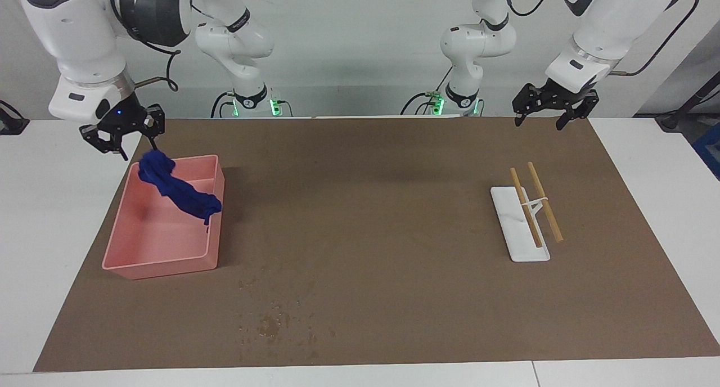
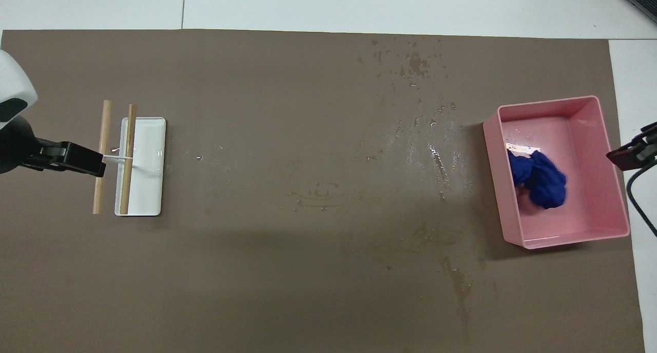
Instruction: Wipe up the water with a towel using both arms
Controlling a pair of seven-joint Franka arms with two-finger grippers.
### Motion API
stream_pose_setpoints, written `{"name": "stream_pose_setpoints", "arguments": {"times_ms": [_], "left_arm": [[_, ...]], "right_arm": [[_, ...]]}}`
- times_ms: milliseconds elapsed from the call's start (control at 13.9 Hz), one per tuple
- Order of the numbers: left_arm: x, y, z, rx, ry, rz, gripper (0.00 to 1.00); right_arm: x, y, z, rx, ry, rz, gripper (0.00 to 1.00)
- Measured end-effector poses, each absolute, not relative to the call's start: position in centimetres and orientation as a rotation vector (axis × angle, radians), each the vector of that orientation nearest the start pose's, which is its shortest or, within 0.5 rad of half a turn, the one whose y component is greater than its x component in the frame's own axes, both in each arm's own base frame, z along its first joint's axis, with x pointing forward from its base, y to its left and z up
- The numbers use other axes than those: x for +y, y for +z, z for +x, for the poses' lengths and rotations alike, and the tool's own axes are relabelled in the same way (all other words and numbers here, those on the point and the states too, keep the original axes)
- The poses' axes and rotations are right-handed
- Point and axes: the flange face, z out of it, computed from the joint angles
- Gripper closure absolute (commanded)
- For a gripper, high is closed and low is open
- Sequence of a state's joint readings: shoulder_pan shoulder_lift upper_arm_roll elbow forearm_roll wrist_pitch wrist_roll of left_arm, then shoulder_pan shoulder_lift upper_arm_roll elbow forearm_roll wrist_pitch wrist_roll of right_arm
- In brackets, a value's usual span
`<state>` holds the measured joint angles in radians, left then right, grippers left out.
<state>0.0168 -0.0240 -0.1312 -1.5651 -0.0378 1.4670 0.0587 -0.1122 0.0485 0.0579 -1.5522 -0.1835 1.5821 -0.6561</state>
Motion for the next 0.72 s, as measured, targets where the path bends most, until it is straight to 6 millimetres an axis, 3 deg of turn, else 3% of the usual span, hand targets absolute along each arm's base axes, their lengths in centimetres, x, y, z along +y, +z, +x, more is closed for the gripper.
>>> {"name": "stream_pose_setpoints", "arguments": {"times_ms": [361,505,721], "left_arm": [[-6.6,63.2,53.2,0.278,0.119,-3.16,0.0],[-6.6,63.2,53.2,0.278,0.119,-3.16,0.0],[-6.6,63.2,53.2,0.278,0.119,-3.16,0.0]], "right_arm": [[-4.1,61.4,56.8,-0.943,0.095,-3.159,0.0],[-1.8,62.1,56.7,-0.838,0.054,-3.19,0.0],[3.3,63.4,56.2,-0.648,-0.004,-3.238,0.0]]}}
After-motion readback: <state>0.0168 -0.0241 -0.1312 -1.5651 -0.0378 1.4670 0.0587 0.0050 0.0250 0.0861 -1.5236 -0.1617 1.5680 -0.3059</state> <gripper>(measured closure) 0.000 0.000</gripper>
